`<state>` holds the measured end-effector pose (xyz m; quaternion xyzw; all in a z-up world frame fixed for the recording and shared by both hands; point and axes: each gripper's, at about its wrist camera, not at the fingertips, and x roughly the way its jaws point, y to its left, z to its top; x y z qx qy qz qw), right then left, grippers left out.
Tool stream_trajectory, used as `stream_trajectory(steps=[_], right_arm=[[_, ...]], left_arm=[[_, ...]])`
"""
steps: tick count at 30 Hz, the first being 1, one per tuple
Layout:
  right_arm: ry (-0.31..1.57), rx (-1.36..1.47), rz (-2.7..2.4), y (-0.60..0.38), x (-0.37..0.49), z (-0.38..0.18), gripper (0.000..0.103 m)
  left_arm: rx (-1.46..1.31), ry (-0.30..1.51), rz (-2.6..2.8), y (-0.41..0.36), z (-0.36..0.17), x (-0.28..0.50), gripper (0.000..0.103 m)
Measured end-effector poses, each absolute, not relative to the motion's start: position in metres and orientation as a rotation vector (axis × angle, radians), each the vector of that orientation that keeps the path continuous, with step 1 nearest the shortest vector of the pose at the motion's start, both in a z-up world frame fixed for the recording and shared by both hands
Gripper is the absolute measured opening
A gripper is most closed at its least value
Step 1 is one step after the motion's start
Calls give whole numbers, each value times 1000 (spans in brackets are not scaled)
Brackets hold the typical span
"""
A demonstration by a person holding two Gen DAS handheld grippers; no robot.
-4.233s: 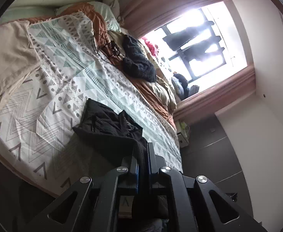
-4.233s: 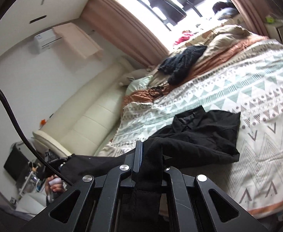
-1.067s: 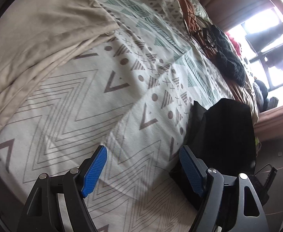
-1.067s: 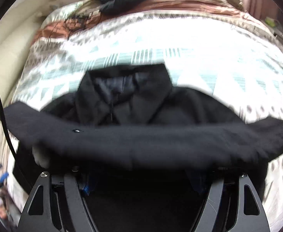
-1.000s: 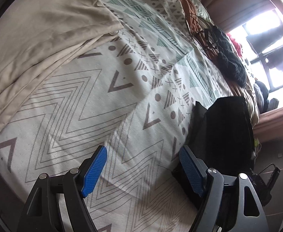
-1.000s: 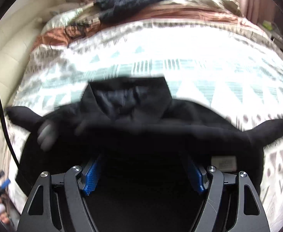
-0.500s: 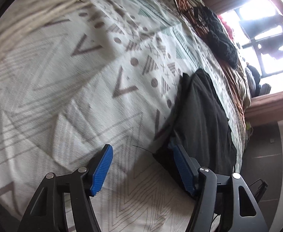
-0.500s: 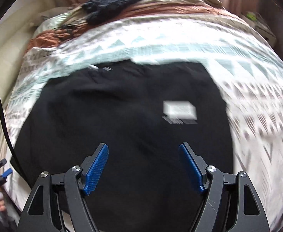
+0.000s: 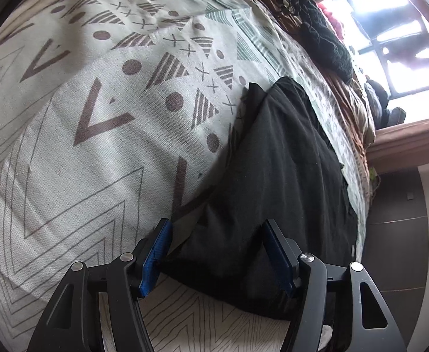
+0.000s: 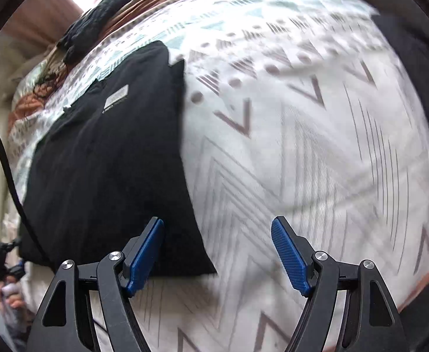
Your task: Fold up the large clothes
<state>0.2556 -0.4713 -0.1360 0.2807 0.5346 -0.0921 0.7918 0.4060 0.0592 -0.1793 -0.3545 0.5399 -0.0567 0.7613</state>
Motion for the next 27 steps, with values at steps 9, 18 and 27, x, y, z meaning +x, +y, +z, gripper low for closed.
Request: stream_trajectory(steps=[9, 18, 27], right_arm=[[1091, 865, -28, -460, 243, -163, 52], [1027, 879, -23, -478, 265, -159, 12], [979, 749, -192, -508, 260, -131, 4]], left_arm=[[-745, 1176, -144, 52, -173, 397, 22], [-792, 1166, -131, 45, -166, 363, 19], [-839, 1145, -138, 40, -164, 332, 21]])
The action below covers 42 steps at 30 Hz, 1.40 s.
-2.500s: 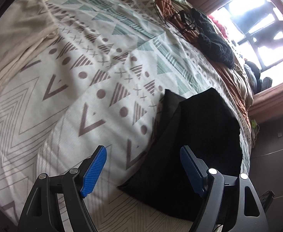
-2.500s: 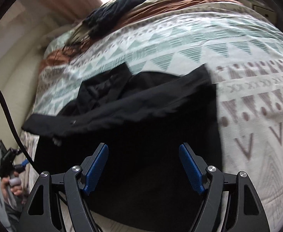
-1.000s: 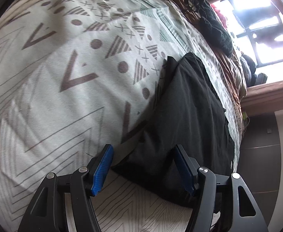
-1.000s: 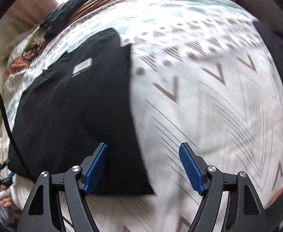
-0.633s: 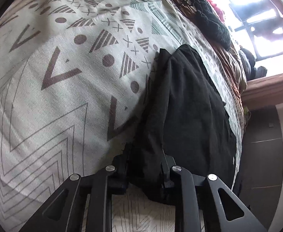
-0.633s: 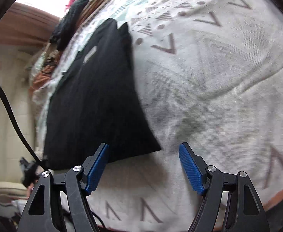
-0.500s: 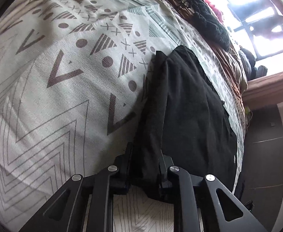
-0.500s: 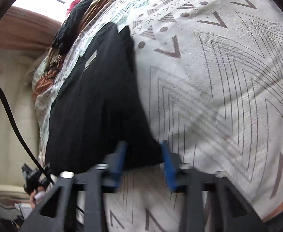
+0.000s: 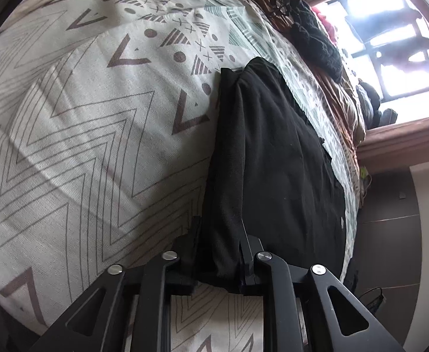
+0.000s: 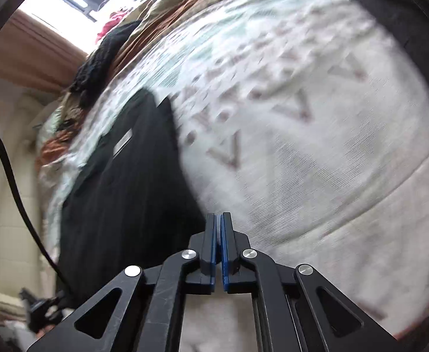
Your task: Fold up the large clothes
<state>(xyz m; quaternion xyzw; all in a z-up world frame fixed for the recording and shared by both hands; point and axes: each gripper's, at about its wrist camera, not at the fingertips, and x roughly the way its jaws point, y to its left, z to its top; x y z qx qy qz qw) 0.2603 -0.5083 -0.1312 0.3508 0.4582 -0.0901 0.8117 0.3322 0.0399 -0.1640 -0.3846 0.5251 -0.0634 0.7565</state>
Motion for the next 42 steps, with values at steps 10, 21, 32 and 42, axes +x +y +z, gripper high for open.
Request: stream_trajectory(steps=[10, 21, 32, 42], right_arm=[[948, 565, -159, -489, 248, -73, 43], [1007, 376, 112, -349, 294, -75, 43], [1102, 227, 287, -250, 316, -99, 33], [1183, 166, 236, -222, 352, -138, 23]], left_arm=[[-924, 1168, -170, 42, -177, 330, 51], [-918, 1152, -183, 37, -186, 338, 40], [-998, 1125, -178, 46, -193, 329, 30], [-1007, 1136, -165, 46, -193, 328, 29]])
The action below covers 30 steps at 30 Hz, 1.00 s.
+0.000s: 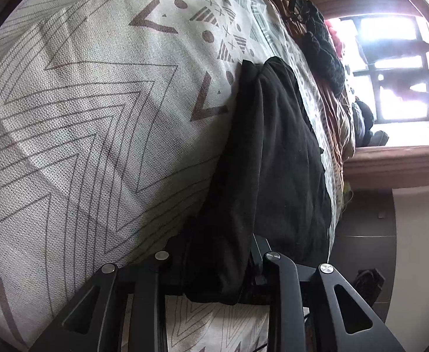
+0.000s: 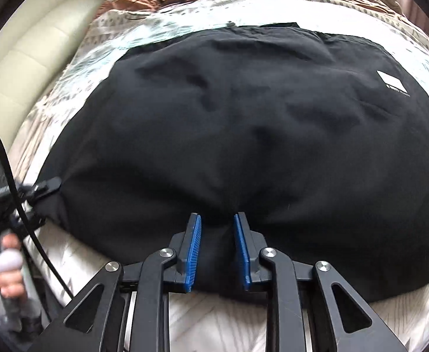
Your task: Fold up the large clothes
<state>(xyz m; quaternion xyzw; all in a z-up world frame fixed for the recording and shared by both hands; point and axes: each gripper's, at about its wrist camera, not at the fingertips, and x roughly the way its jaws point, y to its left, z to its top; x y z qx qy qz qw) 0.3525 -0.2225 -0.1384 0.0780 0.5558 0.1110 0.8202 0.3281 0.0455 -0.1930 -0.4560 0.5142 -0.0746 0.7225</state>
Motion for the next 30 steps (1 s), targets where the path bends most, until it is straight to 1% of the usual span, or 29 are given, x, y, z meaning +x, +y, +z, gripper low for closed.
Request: stream_trajectory(steps=[12, 15, 17, 30], right_arm=[[1146, 70, 151, -218, 427, -140, 23], [1158, 83, 121, -222, 447, -141, 23], [1154, 85, 113, -225, 458, -140, 27], [1156, 81, 77, -236, 518, -143, 27]], left_arm=[[-1030, 1130, -151, 46, -197, 330, 29], [-1032, 1131, -148, 46, -196, 329, 29], [-1032, 1131, -148, 46, -197, 328, 29], [-1039, 1120, -146, 45, -197, 324, 29]])
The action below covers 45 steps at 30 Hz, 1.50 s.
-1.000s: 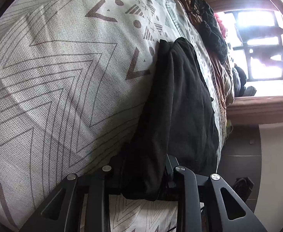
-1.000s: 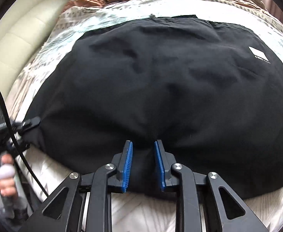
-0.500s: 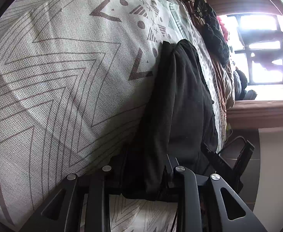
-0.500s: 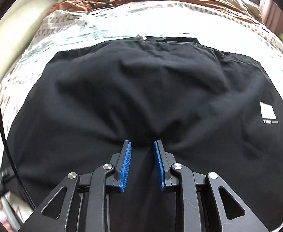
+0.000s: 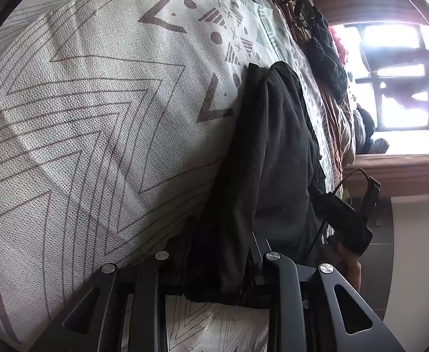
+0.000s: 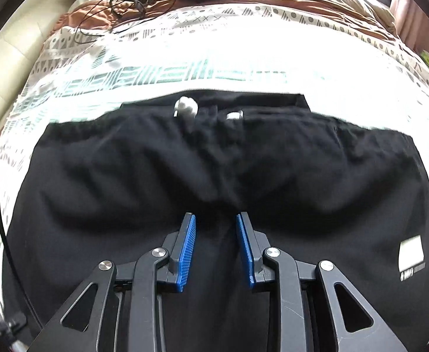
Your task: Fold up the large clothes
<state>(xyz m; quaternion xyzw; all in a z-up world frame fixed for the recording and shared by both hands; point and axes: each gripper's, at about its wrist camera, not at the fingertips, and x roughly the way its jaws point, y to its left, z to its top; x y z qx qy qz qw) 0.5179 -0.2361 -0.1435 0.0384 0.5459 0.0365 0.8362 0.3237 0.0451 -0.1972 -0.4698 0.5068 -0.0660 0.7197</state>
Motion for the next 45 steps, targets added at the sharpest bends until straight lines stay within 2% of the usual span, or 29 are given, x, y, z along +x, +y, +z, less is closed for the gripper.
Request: stream_trajectory(steps=[11, 19, 28, 36, 45], right_arm=[[1147, 104, 62, -235, 541, -129, 27], [1107, 183, 151, -249, 475, -96, 27], [1041, 322, 176, -274, 398, -71, 27], [1088, 376, 234, -269, 357, -91, 27], [1184, 340, 270, -243, 333, -147, 27]], left_arm=[[-1073, 1108, -148, 45, -200, 315, 27], [-1094, 1113, -157, 48, -196, 312, 24], [-1089, 1056, -231, 47, -166, 314, 18], [-1065, 994, -306, 36, -130, 318, 16], [-964, 947, -365, 3, -88, 327, 16]])
